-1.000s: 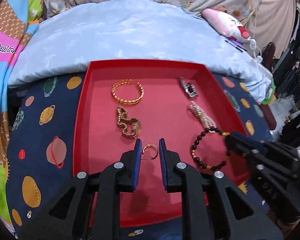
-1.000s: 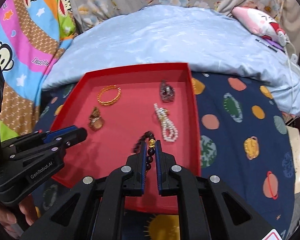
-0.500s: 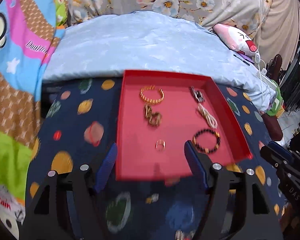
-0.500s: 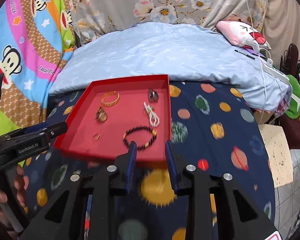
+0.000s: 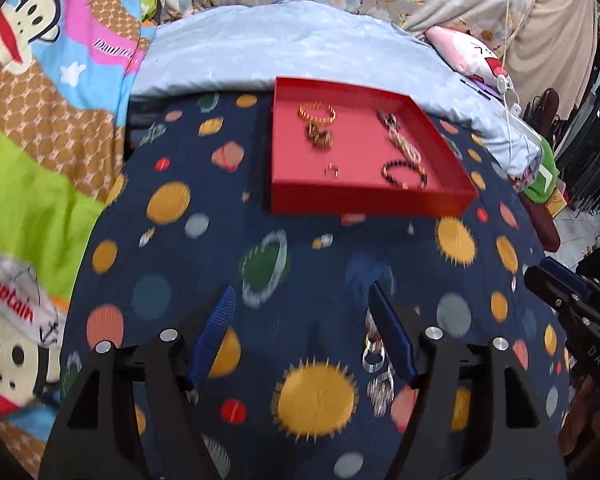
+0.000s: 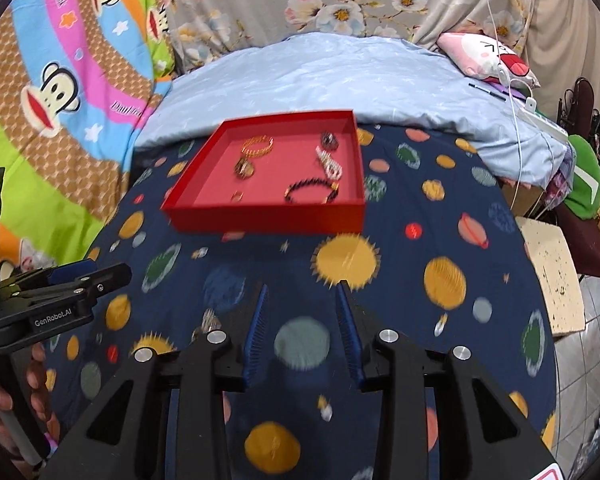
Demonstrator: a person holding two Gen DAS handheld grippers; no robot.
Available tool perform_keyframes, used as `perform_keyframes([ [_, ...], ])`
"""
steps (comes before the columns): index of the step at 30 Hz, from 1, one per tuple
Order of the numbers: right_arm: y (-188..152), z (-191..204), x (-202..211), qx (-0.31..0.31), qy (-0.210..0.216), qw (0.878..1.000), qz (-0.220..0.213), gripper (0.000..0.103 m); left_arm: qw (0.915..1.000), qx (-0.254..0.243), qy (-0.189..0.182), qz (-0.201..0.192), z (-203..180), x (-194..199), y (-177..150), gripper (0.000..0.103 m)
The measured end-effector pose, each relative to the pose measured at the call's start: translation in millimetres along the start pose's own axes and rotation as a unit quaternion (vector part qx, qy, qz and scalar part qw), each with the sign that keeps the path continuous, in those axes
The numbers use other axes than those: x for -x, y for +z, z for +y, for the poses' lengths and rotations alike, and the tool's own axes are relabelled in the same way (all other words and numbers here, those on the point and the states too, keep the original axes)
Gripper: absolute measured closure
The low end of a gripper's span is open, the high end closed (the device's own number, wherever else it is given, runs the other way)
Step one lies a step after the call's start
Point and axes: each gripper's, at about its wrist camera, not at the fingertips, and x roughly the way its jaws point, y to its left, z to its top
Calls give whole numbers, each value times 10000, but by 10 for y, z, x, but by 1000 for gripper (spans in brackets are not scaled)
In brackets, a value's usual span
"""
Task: Organize jewelry
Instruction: 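Move both open tools back over the remaining silver jewelry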
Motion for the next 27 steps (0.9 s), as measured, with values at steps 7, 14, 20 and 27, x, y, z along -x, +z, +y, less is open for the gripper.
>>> perform_keyframes([
  [7, -370, 76, 6, -4, 99, 9994, 318, 69, 9997, 34, 31, 259, 52, 51, -362, 36],
  [14, -617, 160, -44, 14, 195, 9981, 585, 69, 9988, 76, 86, 477, 83, 16, -620, 36],
  [20, -727, 315, -129, 130, 332, 9965, 756, 69, 9976, 164, 132, 663, 166, -39, -770, 36],
  [27, -731, 357, -167, 121, 362, 9960, 802, 69, 9976, 139, 48, 684, 128, -53, -790, 36],
])
